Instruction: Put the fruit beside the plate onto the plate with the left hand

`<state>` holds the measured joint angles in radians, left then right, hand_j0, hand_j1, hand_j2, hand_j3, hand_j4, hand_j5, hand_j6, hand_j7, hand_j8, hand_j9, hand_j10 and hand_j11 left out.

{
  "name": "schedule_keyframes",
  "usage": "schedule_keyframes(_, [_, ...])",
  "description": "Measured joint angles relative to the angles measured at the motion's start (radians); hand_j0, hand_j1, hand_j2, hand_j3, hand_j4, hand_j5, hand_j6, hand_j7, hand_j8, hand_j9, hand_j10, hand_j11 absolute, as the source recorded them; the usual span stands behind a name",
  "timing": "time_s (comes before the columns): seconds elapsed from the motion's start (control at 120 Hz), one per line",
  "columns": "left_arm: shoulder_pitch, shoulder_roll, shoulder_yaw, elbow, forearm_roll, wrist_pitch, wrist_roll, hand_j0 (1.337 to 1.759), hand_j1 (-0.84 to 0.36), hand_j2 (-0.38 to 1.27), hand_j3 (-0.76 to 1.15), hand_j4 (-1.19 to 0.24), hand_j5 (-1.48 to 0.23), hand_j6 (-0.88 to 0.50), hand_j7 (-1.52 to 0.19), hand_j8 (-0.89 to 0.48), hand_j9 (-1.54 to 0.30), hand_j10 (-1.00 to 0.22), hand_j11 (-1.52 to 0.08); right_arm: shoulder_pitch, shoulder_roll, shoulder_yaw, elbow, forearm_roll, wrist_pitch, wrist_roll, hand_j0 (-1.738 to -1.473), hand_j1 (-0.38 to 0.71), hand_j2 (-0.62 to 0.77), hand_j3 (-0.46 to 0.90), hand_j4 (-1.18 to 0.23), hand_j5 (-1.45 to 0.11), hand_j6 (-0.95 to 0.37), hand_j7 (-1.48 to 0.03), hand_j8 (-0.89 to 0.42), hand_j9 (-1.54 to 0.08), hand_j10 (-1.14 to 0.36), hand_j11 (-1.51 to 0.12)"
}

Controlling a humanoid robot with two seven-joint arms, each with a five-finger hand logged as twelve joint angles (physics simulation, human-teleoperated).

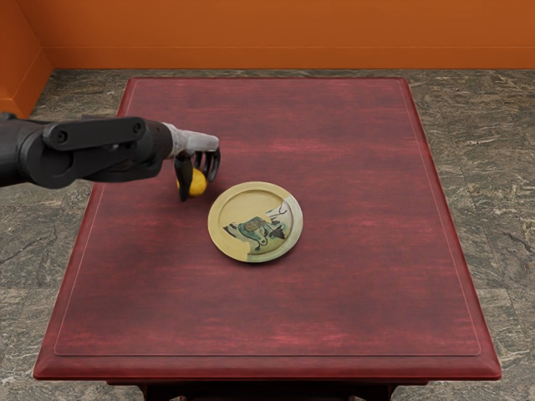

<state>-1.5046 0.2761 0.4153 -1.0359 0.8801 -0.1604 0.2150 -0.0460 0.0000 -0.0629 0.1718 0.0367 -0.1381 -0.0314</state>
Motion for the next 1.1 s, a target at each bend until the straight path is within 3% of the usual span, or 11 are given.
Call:
schedule_keyframes(0.1, [-0.028, 0.007, -0.002, -0.009, -0.048, -0.043, -0.001, 1.654, -0.29, 0.55, 0.0, -0.77, -1.1, -0.49, -1.06, -0.49, -1.07, -0.75, -1.07, 0.0, 0.0, 0.0, 0.0, 0.0, 0.0, 0.0, -1.658, -0.31, -0.01, 0.0, -0.03, -0.04, -0.03, -0.04, -0.03, -0.04, -0.03, -0.04])
schedule_keyframes(0.425, [-0.083, -0.005, -0.003, -0.061, -0.134, -0.112, -0.002, 1.654, -0.29, 0.53, 0.0, -0.78, -1.1, -0.5, -1.05, -0.49, -1.07, -0.79, -1.07, 0.0, 0.0, 0.0, 0.0, 0.0, 0.0, 0.0, -1.658, -0.31, -0.01, 0.0, -0.03, -0.04, -0.03, -0.04, -0.03, -0.04, -0.03, -0.04])
schedule_keyframes(0.617, [-0.113, -0.075, 0.0, -0.065, -0.162, -0.114, -0.001, 1.654, -0.3, 0.54, 0.0, -0.78, -1.1, -0.5, -1.05, -0.48, -1.07, -0.79, -1.07, 0.0, 0.0, 0.0, 0.0, 0.0, 0.0, 0.0, -1.658, -0.31, -0.01, 0.0, -0.03, -0.04, -0.03, -0.04, -0.03, -0.04, -0.03, -0.04])
schedule_keyframes(0.808, [-0.129, -0.102, 0.003, -0.069, -0.184, -0.114, 0.0, 1.654, -0.37, 0.66, 0.0, -0.78, -1.1, -0.47, -1.05, -0.45, -1.07, -0.79, -1.07, 0.0, 0.0, 0.0, 0.0, 0.0, 0.0, 0.0, -1.658, -0.31, -0.01, 0.0, -0.03, -0.04, -0.03, -0.04, -0.03, -0.04, -0.03, -0.04])
schedule_keyframes(0.892, [-0.129, -0.103, 0.002, -0.083, -0.193, -0.115, 0.001, 1.654, -0.43, 0.8, 0.0, -0.78, -1.1, -0.47, -1.06, -0.44, -1.06, -0.79, -1.06, 0.0, 0.0, 0.0, 0.0, 0.0, 0.0, 0.0, -1.658, -0.31, -0.01, 0.0, -0.03, -0.04, -0.03, -0.04, -0.03, -0.04, -0.03, -0.04])
schedule_keyframes(1.042, [-0.129, -0.104, 0.002, -0.1, -0.207, -0.115, 0.001, 1.654, -0.43, 0.78, 0.0, -0.77, -1.09, -0.47, -1.05, -0.45, -1.05, -0.78, -1.05, 0.0, 0.0, 0.0, 0.0, 0.0, 0.0, 0.0, -1.658, -0.31, -0.01, 0.0, -0.03, -0.04, -0.03, -0.04, -0.03, -0.04, -0.03, -0.04])
schedule_keyframes(1.1, [-0.128, -0.104, 0.001, -0.102, -0.213, -0.112, 0.001, 1.655, -0.4, 0.71, 0.0, -0.72, -1.02, -0.49, -0.99, -0.45, -0.99, -0.74, -0.99, 0.0, 0.0, 0.0, 0.0, 0.0, 0.0, 0.0, -1.658, -0.31, -0.01, 0.0, -0.03, -0.04, -0.03, -0.04, -0.03, -0.04, -0.03, -0.04])
